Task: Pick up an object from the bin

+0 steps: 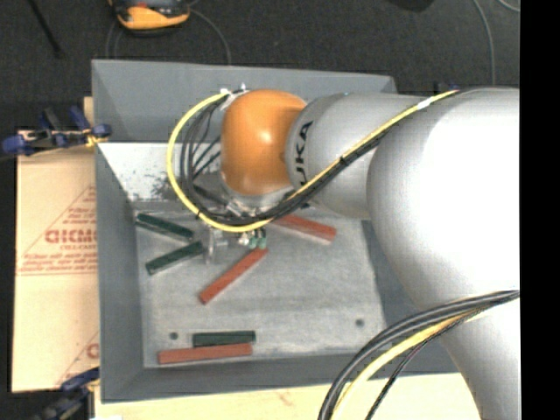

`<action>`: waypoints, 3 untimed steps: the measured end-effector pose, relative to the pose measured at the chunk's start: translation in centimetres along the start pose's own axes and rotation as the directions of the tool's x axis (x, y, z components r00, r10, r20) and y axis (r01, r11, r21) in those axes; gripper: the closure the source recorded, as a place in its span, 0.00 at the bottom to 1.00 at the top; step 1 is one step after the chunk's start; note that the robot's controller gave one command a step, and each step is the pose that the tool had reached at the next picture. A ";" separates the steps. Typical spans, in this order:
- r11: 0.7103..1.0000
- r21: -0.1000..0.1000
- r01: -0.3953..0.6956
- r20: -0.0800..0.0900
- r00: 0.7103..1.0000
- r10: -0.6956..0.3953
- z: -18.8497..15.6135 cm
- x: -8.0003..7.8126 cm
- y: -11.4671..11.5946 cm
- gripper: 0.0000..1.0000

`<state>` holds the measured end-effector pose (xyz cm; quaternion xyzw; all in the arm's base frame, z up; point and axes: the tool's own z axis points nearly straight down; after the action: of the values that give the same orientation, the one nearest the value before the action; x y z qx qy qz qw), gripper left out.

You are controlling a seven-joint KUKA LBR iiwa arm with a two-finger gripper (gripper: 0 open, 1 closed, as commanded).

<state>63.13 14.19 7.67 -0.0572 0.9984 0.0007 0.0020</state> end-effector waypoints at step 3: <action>0.999 0.001 0.039 0.002 0.999 -0.039 -1.4 0.3 -1.6 0.00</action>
Offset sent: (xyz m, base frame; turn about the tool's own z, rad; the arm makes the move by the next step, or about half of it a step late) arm -0.0220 0.0023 0.0079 -0.0207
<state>63.01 12.59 9.02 -0.0768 0.9970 0.0001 0.0029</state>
